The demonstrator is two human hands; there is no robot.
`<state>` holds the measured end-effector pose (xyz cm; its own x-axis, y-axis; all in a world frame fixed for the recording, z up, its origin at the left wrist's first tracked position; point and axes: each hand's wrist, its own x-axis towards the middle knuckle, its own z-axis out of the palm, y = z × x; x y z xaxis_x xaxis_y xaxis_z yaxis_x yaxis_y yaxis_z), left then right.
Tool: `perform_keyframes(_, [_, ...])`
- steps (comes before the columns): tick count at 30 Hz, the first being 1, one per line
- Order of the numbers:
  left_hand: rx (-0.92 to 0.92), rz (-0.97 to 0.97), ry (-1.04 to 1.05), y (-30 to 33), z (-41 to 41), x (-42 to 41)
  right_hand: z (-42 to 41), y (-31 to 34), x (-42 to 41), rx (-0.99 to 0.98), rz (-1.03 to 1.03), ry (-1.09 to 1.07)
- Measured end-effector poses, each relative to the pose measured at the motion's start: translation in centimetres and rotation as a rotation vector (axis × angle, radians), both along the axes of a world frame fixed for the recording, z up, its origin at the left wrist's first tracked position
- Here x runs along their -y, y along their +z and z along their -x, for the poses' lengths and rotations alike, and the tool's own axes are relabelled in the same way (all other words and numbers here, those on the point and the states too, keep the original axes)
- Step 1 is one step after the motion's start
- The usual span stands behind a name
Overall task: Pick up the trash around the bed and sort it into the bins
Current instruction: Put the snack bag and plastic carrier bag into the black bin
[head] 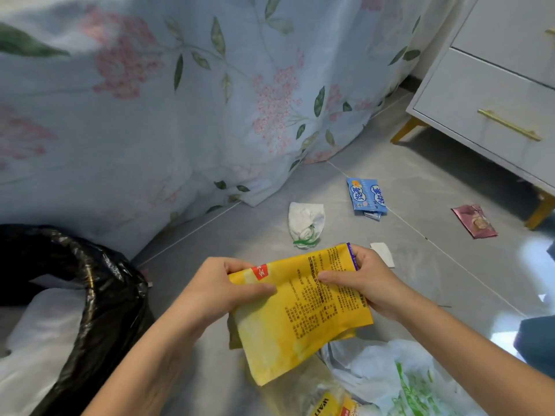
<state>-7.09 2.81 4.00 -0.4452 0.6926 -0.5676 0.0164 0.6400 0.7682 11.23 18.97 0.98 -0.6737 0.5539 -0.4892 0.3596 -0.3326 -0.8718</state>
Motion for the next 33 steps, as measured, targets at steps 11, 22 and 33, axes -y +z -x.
perform_keyframes(11, [-0.253, -0.233, 0.447, 11.6, 7.1, 12.9, 13.6, 11.8, 5.1, -0.229, -0.176, 0.513])
perform_keyframes(22, [-0.64, -0.135, 0.587, 20.3, 14.5, 29.0, 33.8, 18.9, 17.1, -0.301, -0.296, 1.103])
perform_keyframes(33, [-0.553, 0.078, 0.265, 14.4, 16.6, 25.4, 33.5, 2.1, 22.9, 0.336, -0.904, 1.2])
